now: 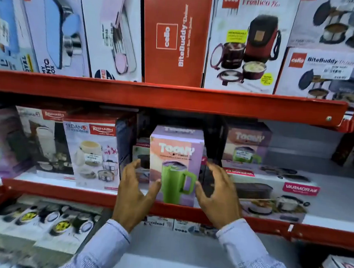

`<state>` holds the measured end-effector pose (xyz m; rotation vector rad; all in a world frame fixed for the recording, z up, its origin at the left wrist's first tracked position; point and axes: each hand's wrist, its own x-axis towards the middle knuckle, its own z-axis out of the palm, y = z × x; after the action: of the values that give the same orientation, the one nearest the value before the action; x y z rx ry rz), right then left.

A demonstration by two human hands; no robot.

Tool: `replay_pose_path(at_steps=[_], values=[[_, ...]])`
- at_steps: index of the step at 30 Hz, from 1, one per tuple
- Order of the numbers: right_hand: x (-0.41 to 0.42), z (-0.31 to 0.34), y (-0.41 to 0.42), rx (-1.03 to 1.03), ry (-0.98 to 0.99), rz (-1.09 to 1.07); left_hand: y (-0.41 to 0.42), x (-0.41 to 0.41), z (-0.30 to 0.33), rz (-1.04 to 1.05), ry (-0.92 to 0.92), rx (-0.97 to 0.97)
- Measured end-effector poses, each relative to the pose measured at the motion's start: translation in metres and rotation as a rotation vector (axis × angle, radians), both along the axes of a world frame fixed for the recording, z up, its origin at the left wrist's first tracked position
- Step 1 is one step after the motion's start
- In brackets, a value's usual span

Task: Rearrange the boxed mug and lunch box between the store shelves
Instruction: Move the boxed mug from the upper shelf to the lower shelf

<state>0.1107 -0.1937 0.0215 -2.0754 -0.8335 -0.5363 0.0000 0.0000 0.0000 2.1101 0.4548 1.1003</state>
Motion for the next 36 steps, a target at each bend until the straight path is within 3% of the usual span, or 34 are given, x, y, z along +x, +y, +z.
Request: replay_pose_path(at_steps=[4,7,12,15,17,20,22,31,36], values=[[0.008,0.002,0.012,-0.113,0.28,0.067,0.005,0.017,-0.001,-0.171,0.134,-0.173],[0.008,0.001,0.013,-0.027,0.305,0.103,0.004,0.02,-0.007,-0.166,0.073,-0.133],[-0.015,0.004,-0.011,0.156,0.212,0.167,-0.019,-0.007,0.001,-0.146,-0.16,-0.065],[-0.036,0.005,-0.036,0.24,-0.041,0.195,-0.039,-0.03,0.004,-0.176,-0.323,0.028],[-0.049,-0.006,-0.055,0.239,-0.186,0.178,-0.049,-0.044,-0.011,-0.154,-0.335,0.083],[-0.064,-0.044,-0.082,0.226,-0.204,0.189,-0.061,-0.066,-0.057,-0.113,-0.228,0.133],[-0.07,-0.076,-0.096,0.199,-0.118,0.221,-0.07,-0.077,-0.091,-0.187,-0.103,0.061],[-0.041,-0.218,-0.107,0.036,0.553,0.182,-0.089,-0.04,-0.206,-0.327,0.371,-0.306],[-0.021,-0.253,-0.099,-0.044,0.761,0.148,-0.088,-0.017,-0.241,-0.314,0.56,-0.312]])
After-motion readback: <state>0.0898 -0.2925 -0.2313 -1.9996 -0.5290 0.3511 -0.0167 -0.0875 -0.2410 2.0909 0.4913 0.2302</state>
